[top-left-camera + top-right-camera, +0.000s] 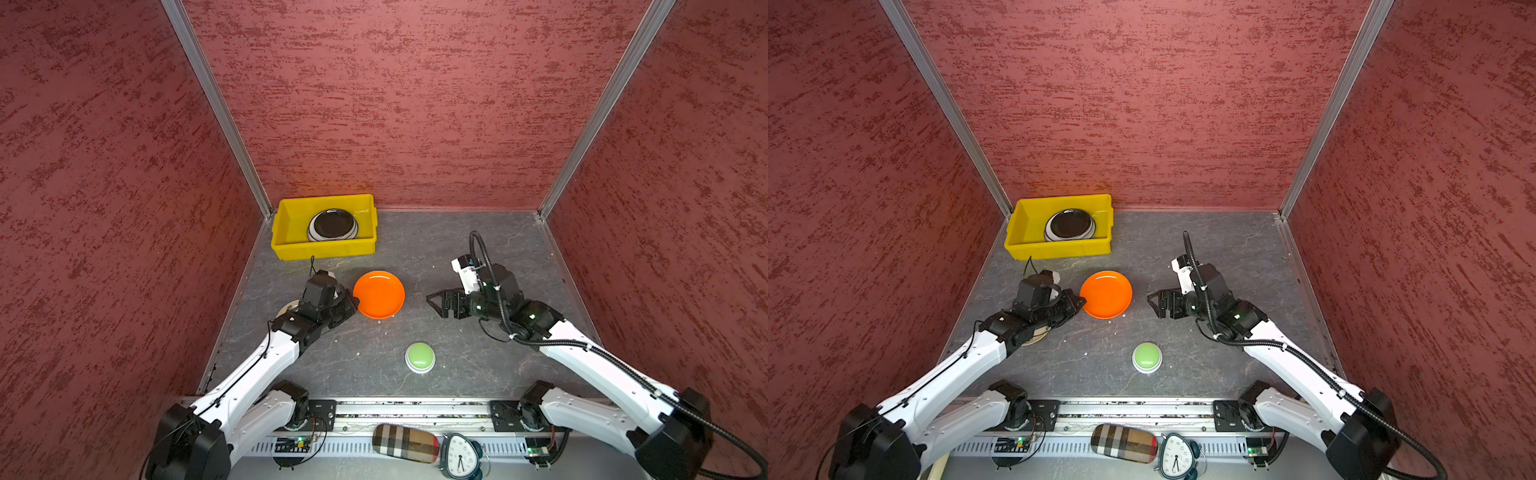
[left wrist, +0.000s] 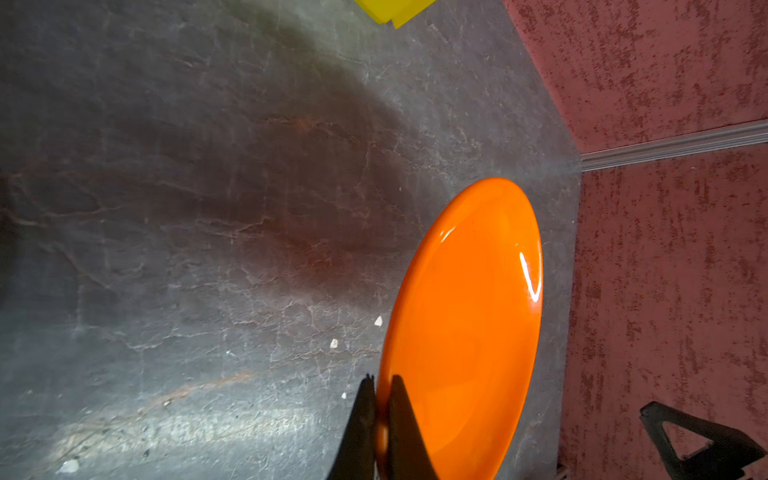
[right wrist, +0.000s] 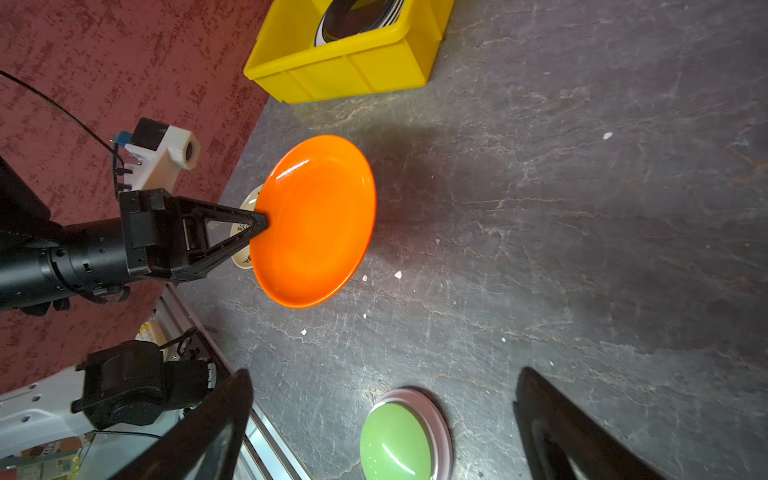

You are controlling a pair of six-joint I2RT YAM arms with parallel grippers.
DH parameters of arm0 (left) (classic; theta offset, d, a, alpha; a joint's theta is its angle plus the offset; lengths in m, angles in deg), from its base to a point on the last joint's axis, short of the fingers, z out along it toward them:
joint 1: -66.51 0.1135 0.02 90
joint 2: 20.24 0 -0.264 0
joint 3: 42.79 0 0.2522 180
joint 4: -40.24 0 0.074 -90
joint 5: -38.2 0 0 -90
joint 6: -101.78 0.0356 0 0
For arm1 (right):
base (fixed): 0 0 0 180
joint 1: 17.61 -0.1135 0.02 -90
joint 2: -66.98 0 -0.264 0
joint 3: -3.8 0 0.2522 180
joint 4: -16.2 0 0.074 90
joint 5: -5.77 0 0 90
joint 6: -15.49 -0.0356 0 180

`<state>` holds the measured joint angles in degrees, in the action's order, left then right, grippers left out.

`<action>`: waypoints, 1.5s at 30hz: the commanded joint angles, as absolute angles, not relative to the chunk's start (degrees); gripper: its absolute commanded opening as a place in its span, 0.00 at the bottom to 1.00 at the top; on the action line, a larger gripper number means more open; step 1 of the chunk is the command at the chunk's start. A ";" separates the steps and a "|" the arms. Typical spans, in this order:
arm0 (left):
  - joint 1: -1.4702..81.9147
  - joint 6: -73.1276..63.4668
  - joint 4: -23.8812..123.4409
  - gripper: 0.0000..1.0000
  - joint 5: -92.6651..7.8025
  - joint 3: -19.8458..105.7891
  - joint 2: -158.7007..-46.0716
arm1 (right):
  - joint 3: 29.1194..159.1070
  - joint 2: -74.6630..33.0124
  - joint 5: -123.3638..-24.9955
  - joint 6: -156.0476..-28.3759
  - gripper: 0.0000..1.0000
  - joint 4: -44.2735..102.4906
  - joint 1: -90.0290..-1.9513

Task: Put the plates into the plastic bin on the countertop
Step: 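Lift the orange plate with the left gripper toward the yellow bin, then lower the orange plate onto the stack in the bin and open the left gripper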

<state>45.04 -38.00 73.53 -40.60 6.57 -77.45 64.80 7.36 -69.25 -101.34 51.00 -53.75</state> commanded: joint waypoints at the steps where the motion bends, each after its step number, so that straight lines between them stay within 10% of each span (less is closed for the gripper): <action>1: 47.63 -35.88 70.69 0.00 -35.28 10.95 -80.24 | 68.30 6.28 -68.17 -102.28 0.99 47.85 -52.86; 45: 73.47 -22.49 70.80 0.00 -35.58 61.75 -136.43 | 98.46 -31.11 -53.25 -103.92 0.99 29.44 -52.27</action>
